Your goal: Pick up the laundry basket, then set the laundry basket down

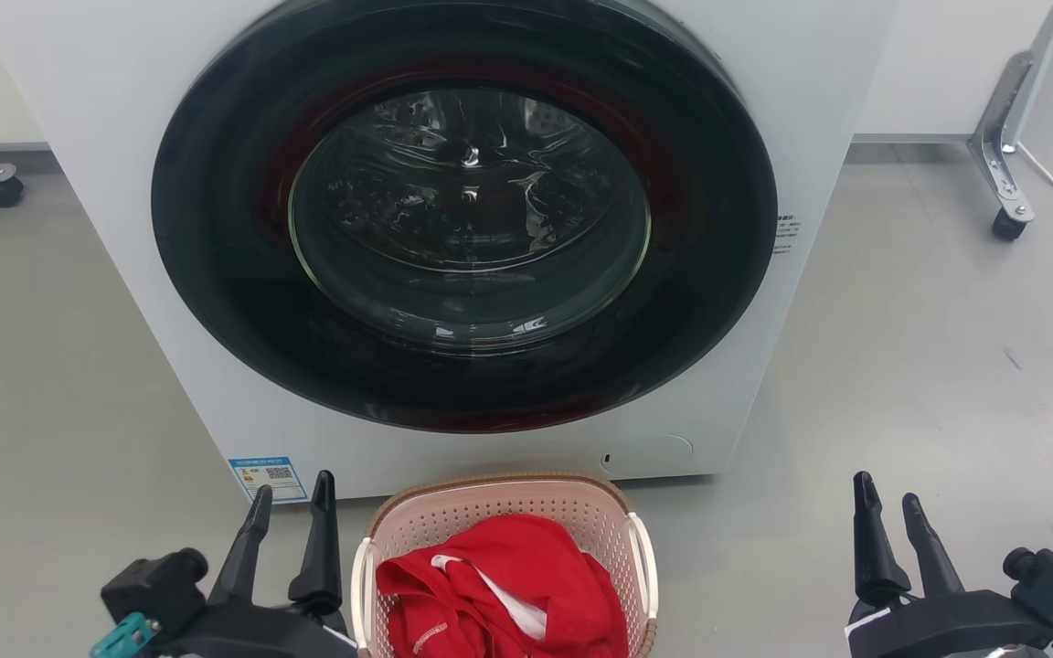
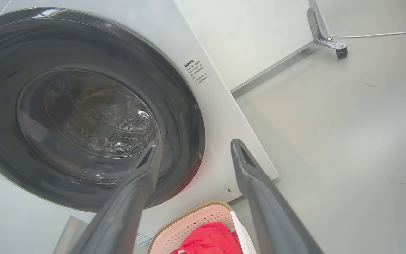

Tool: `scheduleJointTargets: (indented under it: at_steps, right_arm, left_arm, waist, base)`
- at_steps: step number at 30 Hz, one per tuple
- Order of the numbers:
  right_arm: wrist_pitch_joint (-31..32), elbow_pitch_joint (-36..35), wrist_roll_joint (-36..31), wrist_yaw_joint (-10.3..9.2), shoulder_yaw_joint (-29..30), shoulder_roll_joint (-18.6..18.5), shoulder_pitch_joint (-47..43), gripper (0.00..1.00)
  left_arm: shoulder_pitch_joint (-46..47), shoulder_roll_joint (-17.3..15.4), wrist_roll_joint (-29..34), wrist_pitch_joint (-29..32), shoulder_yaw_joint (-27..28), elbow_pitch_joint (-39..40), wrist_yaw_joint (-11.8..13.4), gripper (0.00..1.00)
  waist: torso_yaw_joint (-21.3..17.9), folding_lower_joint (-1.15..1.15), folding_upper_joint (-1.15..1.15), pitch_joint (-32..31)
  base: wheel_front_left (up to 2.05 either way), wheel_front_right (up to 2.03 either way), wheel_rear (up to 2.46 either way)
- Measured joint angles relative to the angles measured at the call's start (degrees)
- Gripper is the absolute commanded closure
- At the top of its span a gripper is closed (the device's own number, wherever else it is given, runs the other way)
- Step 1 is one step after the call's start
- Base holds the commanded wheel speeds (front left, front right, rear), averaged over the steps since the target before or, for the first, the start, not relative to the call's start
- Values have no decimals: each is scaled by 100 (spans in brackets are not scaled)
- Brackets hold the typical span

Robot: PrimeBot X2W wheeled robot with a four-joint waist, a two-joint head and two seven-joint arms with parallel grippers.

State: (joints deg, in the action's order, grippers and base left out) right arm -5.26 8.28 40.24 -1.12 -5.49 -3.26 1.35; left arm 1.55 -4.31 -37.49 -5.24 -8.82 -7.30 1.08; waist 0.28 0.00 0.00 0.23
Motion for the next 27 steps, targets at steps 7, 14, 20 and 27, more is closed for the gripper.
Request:
scheduleJointTargets:
  at_steps: [7,14,20,27]
  right_arm:
    - [-146,-123,-711,-101,-65,-1,-93,0]
    - [-299,-305,-1318,-201,-127,1,-94,0]
    - [-447,-465,-1983,-299,-229,2,-112,0]
    - [-600,-627,-2646,-401,-326,3,-210,0]
  left_arm:
    - [-44,12,754,-163,-107,144,96,0]
    - [-85,35,1469,-308,-162,287,201,0]
    - [-93,53,2160,-453,-277,428,298,0]
    - [-139,67,2842,-617,-331,550,403,0]
  waist:
    - [0,0,0,4]
    - [0,0,0,4]
    - [2,0,0,14]
    - [6,0,0,26]
  base:
    - [0,0,0]
    - [0,0,0]
    - [0,0,0]
    - [0,0,0]
